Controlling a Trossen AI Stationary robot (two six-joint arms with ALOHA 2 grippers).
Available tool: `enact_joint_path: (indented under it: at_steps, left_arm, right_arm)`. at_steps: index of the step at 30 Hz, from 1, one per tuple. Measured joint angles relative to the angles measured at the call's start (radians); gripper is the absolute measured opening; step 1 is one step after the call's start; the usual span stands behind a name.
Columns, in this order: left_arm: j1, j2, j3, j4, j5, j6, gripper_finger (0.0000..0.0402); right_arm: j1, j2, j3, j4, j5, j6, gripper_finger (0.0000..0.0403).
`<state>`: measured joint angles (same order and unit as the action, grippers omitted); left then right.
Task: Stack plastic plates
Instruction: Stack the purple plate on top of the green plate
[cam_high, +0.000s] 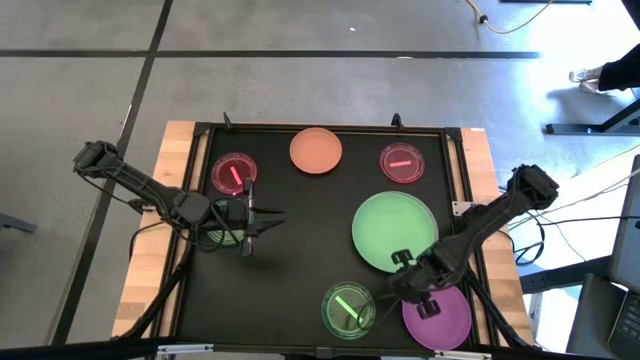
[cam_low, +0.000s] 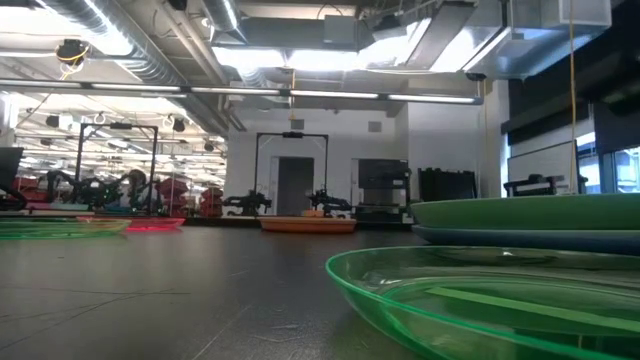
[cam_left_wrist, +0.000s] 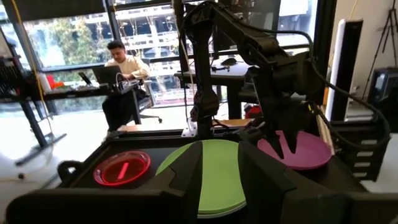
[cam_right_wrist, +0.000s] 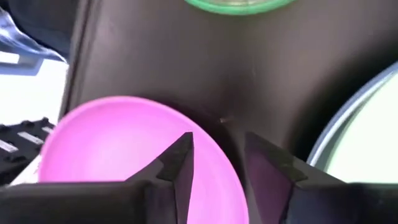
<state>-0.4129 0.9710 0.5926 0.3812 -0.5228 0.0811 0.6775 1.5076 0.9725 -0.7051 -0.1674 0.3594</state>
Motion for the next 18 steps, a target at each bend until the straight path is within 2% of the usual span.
enact_joint_path:
  at_steps: [8, 18]
  left_arm:
    - [0.000, 0.000, 0.000, -0.008, 0.000, 0.008, 0.0096]
    - [0.000, 0.000, 0.000, -0.008, 0.020, 0.007, 0.0096]
  right_arm:
    - [-0.001, 0.001, -0.079, 0.068, -0.045, 0.002, 0.0128]
    - [0.030, 0.001, -0.154, 0.136, -0.053, 0.004, 0.0128]
